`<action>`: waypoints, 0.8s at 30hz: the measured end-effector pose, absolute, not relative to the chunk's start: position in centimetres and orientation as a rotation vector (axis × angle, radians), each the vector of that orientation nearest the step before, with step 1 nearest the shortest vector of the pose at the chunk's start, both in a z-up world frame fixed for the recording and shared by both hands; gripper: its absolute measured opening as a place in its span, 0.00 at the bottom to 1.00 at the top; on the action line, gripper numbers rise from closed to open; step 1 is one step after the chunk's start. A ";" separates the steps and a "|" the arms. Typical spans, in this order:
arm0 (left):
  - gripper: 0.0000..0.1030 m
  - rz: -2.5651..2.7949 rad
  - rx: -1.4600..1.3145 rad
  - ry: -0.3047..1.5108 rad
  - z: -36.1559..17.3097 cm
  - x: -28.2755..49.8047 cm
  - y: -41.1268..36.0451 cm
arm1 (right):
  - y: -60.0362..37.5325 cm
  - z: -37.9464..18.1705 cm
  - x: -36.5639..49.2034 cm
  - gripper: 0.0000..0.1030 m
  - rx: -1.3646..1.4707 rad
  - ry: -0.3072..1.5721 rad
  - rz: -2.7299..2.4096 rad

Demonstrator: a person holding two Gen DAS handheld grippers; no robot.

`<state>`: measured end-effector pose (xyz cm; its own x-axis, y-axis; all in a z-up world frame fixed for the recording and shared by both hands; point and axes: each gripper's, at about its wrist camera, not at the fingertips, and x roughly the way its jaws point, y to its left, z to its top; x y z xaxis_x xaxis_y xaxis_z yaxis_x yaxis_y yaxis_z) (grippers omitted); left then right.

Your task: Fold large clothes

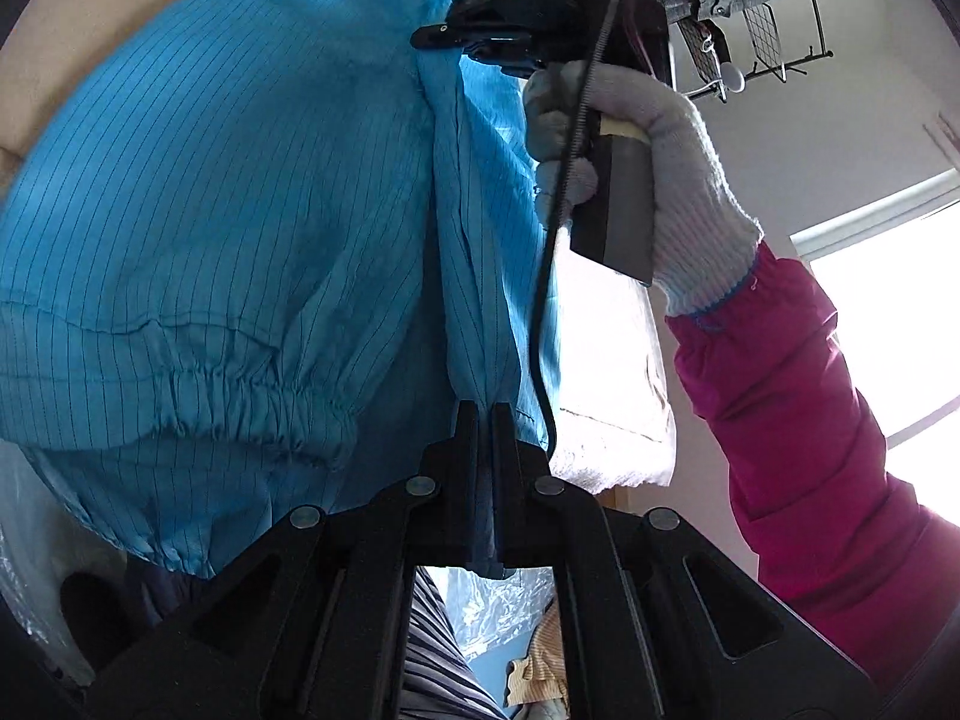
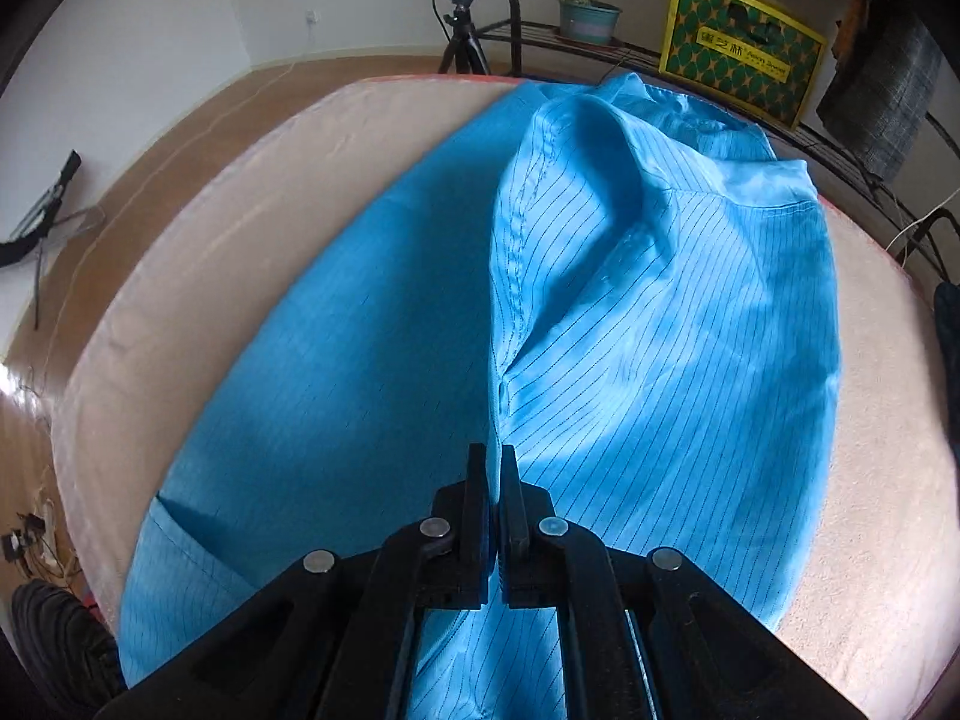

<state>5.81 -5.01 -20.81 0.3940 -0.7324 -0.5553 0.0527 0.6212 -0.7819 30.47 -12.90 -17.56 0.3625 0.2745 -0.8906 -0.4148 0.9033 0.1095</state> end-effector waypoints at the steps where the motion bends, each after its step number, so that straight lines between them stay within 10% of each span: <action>1: 0.01 -0.567 -0.761 1.058 -20.8 5.8 -5.0 | -13.4 -17.2 30.6 0.05 -0.113 1.116 0.459; 4: 0.01 -0.569 -0.754 1.058 -20.8 6.7 -4.5 | -16.3 -15.0 29.6 0.37 0.010 1.086 0.513; 14: 0.01 -0.566 -0.769 1.040 -20.8 6.8 -2.9 | -26.3 -9.4 17.2 0.36 0.141 0.998 0.539; 24: 0.01 -0.510 -0.729 1.021 -20.2 6.0 0.1 | -25.6 -15.5 5.6 0.35 0.168 1.095 0.528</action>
<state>5.96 0.05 -20.21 0.4426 -0.6866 -0.5768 0.0496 0.6610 -0.7487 5.55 -25.62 -15.52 0.3493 0.4860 -0.8012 -0.3244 0.8648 0.3832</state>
